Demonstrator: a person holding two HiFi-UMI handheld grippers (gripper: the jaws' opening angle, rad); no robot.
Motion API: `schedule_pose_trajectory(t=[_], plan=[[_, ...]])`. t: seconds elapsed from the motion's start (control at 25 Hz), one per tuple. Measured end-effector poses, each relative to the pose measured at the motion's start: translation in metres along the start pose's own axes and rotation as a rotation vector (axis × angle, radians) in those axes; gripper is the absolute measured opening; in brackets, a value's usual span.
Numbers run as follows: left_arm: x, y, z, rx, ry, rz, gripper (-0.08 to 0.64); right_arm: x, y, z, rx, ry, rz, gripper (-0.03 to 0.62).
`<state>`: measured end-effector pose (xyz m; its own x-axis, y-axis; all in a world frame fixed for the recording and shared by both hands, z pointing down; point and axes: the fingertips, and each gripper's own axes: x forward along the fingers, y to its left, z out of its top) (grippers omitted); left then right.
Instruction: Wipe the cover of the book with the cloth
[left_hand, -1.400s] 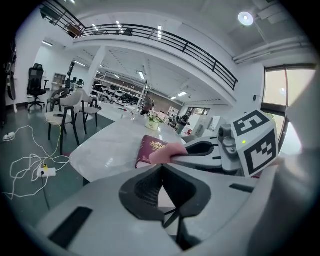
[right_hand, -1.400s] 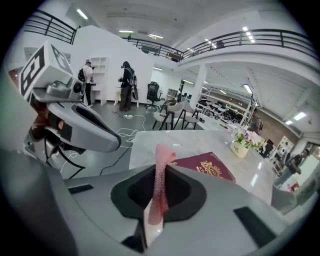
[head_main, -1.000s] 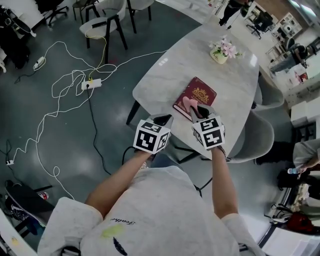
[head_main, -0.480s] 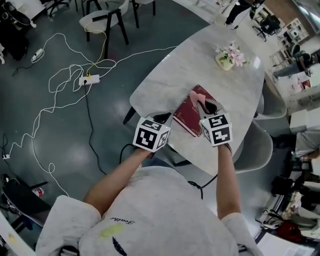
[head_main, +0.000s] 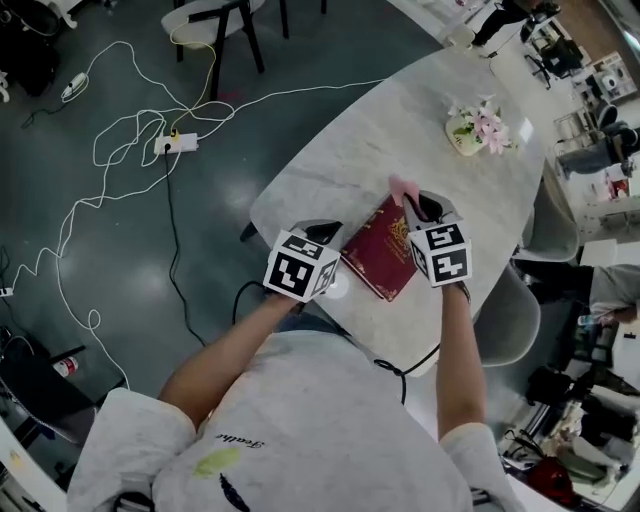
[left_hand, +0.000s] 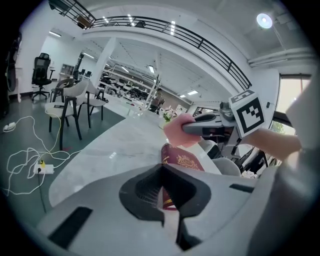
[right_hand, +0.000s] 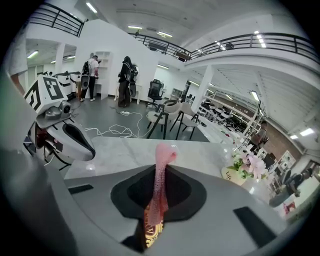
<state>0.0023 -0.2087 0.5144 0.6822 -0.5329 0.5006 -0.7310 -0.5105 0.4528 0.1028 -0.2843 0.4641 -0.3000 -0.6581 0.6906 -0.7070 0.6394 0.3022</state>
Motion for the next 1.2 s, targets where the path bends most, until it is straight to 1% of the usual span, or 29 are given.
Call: schedule_pose_trajectory(t=[0.32, 0.64, 0.8, 1.0, 1.2], plan=[[0.022, 0.029, 0.004, -0.034, 0.044, 0.043, 0.006, 0.044, -0.028, -0.002, -0.003, 0.007, 0.041, 0.02], [0.042, 0.044, 0.007, -0.06, 0.086, 0.074, 0.007, 0.072, -0.048, -0.011, -0.037, 0.004, 0.056, 0.02], [0.056, 0.046, 0.007, -0.066, 0.111, 0.08, 0.006, 0.083, -0.057, -0.013, -0.033, -0.01, 0.08, 0.02], [0.07, 0.046, 0.009, -0.056, 0.139, 0.088, 0.007, 0.097, -0.055, -0.021, -0.035, -0.01, 0.126, 0.02], [0.076, 0.047, 0.015, -0.053, 0.133, 0.093, 0.006, 0.105, -0.045, -0.032, -0.049, 0.009, 0.179, 0.02]])
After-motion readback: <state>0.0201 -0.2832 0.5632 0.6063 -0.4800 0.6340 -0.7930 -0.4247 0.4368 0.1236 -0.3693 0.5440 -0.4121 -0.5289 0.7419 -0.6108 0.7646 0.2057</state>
